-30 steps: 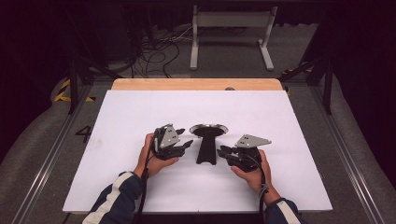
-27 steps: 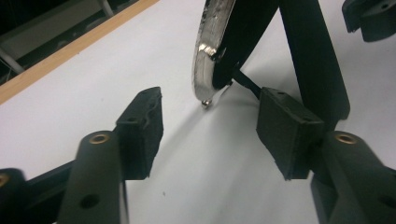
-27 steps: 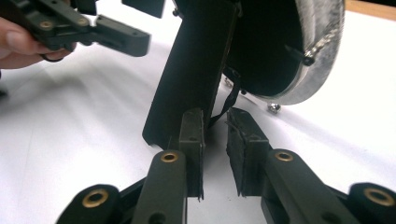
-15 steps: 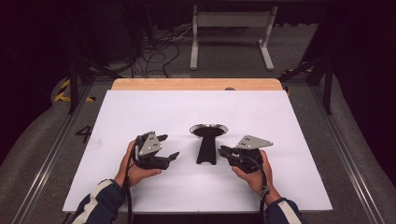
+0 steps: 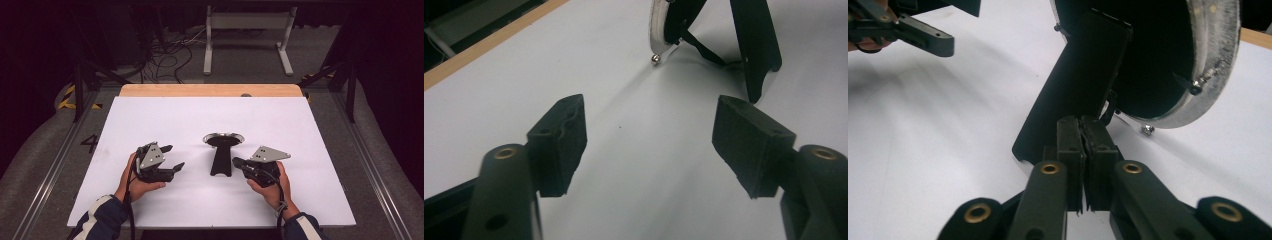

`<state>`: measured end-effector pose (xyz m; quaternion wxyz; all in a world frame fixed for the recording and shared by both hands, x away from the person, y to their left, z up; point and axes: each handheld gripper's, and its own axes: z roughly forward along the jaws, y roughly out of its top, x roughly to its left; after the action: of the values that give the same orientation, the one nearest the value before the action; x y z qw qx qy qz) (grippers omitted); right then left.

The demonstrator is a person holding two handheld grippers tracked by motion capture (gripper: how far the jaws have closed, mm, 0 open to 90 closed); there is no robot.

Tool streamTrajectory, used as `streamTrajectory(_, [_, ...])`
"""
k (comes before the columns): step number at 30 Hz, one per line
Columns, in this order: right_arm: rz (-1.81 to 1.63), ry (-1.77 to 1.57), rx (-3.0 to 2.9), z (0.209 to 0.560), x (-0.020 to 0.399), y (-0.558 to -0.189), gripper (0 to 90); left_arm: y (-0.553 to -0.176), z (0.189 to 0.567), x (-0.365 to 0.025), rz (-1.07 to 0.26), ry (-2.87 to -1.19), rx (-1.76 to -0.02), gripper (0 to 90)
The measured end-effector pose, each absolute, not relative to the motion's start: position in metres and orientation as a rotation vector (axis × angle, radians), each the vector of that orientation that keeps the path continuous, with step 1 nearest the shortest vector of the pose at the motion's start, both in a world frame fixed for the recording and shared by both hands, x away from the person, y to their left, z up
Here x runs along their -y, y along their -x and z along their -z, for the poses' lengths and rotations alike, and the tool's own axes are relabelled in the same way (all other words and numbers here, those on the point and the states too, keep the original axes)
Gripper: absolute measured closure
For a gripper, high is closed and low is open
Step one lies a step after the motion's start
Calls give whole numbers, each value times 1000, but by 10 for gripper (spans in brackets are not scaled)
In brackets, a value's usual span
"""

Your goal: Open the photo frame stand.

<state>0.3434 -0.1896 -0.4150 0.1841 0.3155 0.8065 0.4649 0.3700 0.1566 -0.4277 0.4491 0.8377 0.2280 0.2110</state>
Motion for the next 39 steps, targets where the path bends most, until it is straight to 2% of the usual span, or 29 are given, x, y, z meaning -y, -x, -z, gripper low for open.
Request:
streamTrajectory(9, [-1334,-881,-2231,412,174,-342,900,-389,418,-142,-499,-2021,-580,339])
streamTrajectory(19, [-1323,-857,-2249,416,148,-344,900,-422,420,-103,-440,-2027,-586,312])
streamTrajectory(26, [-1299,-877,-2248,430,123,-346,900,-432,424,-86,-435,-2060,-568,388])
streamTrajectory(32, [-1297,-902,-2213,438,113,-347,900,-436,425,-79,-412,-2080,-519,464])
streamTrajectory(38, [-1275,-911,-2231,445,108,-348,900,-438,427,-71,-403,-2095,-496,487])
streamTrajectory(39, [-1269,-911,-2236,446,107,-348,900,-437,428,-70,-396,-2093,-495,516])
